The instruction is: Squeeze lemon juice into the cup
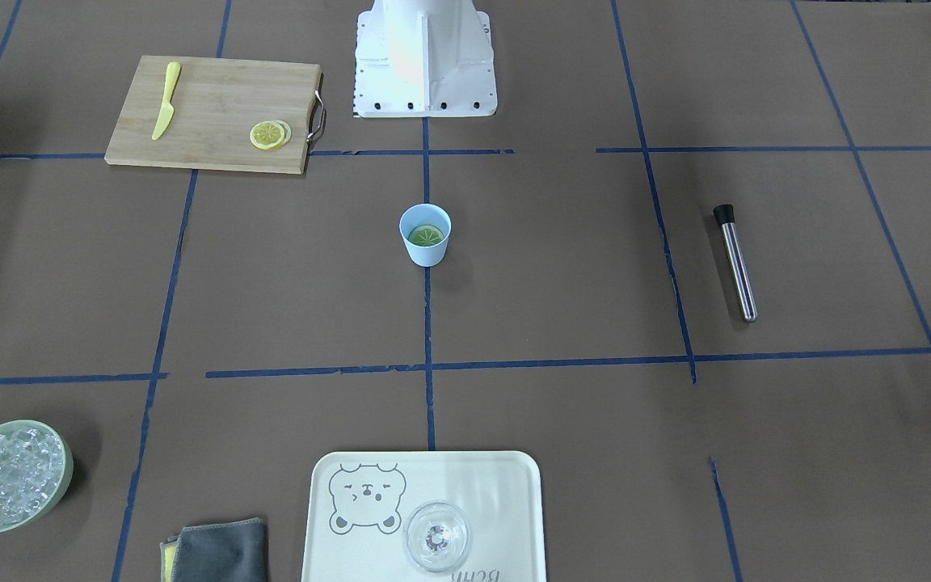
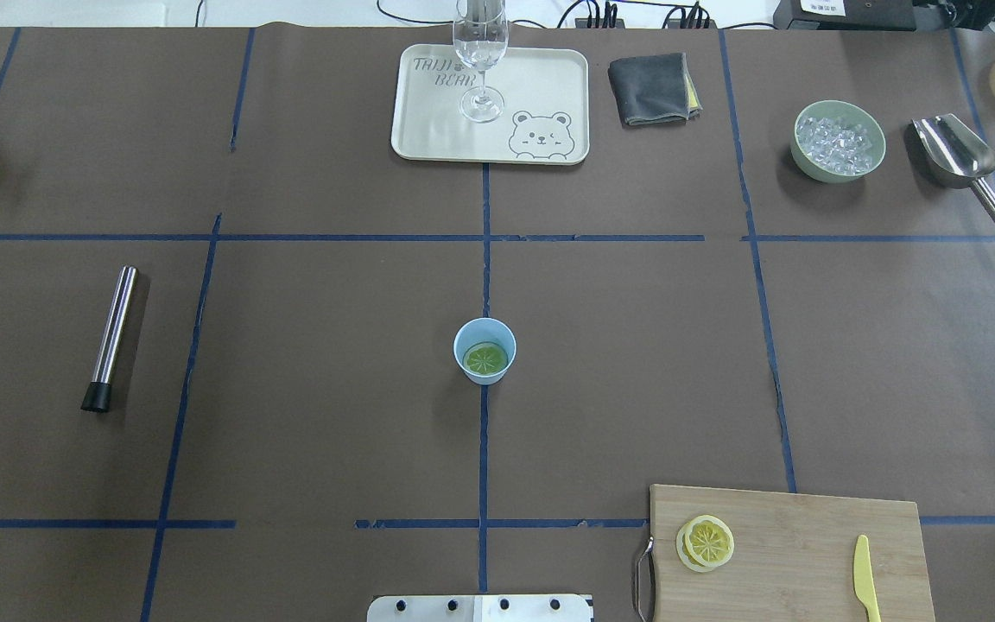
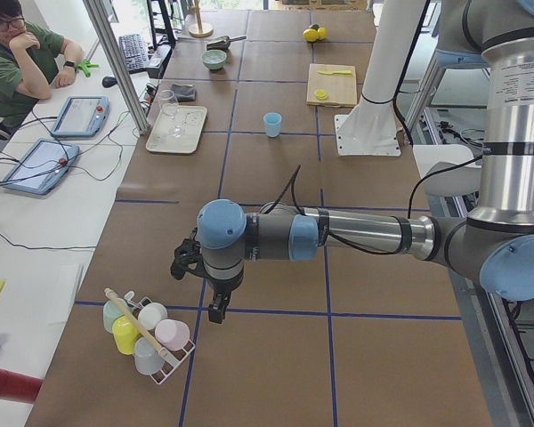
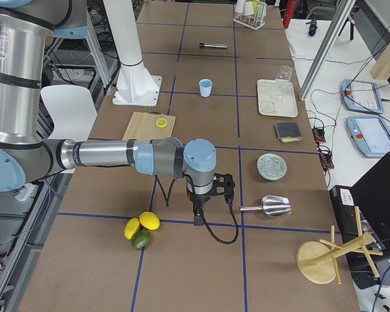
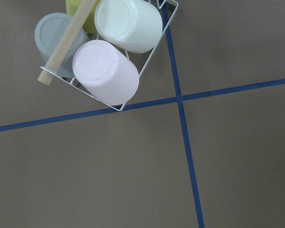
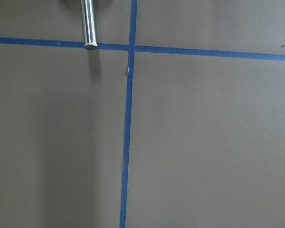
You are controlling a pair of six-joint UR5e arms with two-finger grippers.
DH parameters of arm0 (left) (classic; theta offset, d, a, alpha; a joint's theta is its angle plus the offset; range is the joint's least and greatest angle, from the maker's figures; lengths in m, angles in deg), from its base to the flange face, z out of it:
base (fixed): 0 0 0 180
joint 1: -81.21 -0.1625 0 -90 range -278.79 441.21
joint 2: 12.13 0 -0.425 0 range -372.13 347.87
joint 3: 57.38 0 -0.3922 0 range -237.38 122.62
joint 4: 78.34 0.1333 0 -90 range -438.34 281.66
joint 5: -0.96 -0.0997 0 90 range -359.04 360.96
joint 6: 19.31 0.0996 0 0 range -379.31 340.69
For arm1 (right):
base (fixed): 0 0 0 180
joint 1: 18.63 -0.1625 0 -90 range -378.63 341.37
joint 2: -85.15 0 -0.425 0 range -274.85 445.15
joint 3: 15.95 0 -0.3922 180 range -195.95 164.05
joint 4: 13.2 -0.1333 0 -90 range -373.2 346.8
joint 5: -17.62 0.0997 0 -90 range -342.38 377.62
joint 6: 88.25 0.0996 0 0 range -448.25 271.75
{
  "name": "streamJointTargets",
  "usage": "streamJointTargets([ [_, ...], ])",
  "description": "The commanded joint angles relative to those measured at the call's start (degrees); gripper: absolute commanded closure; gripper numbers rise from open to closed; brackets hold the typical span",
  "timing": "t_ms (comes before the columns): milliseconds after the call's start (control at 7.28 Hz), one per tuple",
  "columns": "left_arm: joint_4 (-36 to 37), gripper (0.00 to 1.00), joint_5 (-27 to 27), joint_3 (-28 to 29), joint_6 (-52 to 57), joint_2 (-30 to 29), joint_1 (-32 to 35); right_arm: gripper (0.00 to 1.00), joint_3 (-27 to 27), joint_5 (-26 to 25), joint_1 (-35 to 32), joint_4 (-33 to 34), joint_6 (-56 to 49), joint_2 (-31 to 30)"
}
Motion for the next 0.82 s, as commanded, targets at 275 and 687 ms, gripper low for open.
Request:
streamJointTargets([
  [275,-0.3,0.0,0.11,-1.63,0.5,1.1,-0.02,0.0,-0.86,0.0,0.18,-0.09,-0.09,-0.58],
  [687,-0.39,0.0,0.55,-1.54,0.5,1.1,-0.02,0.0,-0.87,0.43,0.44,-0.18,0.0,0.21],
])
